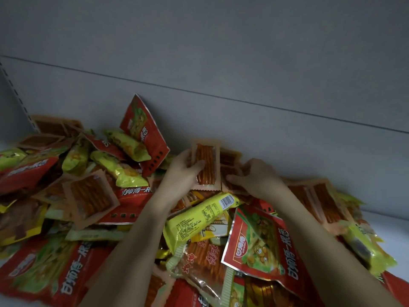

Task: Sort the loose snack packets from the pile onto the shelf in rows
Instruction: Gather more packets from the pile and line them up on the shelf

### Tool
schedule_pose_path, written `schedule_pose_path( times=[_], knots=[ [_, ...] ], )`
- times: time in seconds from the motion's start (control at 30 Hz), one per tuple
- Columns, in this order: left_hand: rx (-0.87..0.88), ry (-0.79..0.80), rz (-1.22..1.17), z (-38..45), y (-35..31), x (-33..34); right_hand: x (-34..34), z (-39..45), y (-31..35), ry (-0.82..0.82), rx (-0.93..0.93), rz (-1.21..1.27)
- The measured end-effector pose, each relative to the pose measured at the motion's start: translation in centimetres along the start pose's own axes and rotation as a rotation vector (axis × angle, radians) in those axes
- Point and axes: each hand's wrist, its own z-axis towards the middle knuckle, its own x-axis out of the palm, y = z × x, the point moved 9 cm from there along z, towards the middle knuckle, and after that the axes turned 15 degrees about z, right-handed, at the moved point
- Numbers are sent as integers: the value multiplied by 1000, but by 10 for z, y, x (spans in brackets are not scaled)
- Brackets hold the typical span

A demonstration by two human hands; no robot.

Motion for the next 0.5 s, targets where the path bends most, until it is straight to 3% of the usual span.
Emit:
schedule_pose_path(
  times=[0.33, 0.5],
  knots=[
    [-65, -21, -77, 0, 12, -3, -2, -2, -3, 115, -13, 301],
    [-26, -66, -158, -2, 7, -12, -29, -4, 4, 94, -55, 815]
  ],
)
